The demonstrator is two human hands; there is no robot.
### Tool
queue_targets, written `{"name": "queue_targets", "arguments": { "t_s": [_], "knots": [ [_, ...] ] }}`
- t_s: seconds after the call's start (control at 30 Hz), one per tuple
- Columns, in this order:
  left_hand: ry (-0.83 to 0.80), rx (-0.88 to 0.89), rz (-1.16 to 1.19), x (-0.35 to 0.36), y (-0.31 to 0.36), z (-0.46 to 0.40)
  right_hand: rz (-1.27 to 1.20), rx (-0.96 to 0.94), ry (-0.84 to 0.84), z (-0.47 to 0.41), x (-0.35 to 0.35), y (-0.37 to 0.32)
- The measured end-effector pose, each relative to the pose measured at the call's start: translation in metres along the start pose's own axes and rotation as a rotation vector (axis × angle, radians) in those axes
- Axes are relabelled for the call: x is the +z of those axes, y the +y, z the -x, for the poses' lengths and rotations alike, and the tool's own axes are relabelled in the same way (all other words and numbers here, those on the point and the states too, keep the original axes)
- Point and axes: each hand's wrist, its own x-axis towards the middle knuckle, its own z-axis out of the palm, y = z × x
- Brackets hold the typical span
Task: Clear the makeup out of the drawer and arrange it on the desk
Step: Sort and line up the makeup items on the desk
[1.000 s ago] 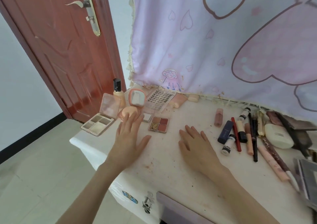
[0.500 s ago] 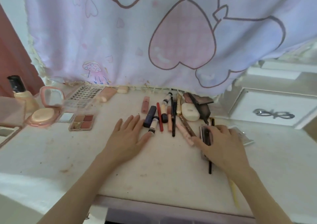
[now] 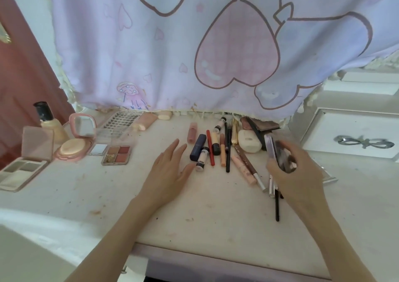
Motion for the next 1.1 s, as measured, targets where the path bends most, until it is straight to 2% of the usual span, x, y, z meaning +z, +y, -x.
{"name": "queue_targets", "arguments": {
  "t_s": [0.03, 0.1, 0.17, 0.27, 0.37, 0.53, 0.63, 0.8, 0.9, 1.1],
  "knots": [
    [0.019, -0.013, 0.141, -0.003, 0.002, 0.001, -0.182, 0.072, -0.061, 0.000, 0.002, -0.009],
    [0.030, 0.010, 0.352, -0.013, 0.007, 0.004, -0.660, 0.321, -0.300, -0.003, 0.011, -0.028],
    [0.019, 0.139, 0.394, -0.027, 0.010, 0.005, -1.026, 0.543, -0.550, -0.008, 0.028, -0.039],
    [0.019, 0.368, 0.307, -0.050, 0.009, 0.005, -1.100, 0.731, -0.782, -0.014, 0.058, -0.055],
    [-0.023, 0.418, 0.193, -0.068, -0.004, 0.003, -1.162, 0.856, -0.864, -0.016, 0.088, -0.061],
    [-0.141, 0.300, 0.182, -0.081, -0.023, 0.005, -1.343, 0.750, -0.996, -0.010, 0.120, -0.058],
    [-0.211, 0.237, 0.196, -0.086, -0.024, 0.004, -1.367, 0.664, -0.997, -0.010, 0.121, -0.055],
    [-0.134, 0.256, 0.136, -0.077, -0.022, -0.002, -1.349, 0.486, -0.988, -0.008, 0.125, -0.051],
    [-0.097, 0.272, 0.173, -0.069, -0.021, -0.005, -1.258, 0.405, -1.019, -0.005, 0.128, -0.050],
    [-0.127, 0.280, 0.170, -0.068, -0.012, -0.008, -1.302, 0.482, -0.948, -0.002, 0.130, -0.051]
  ]
}}
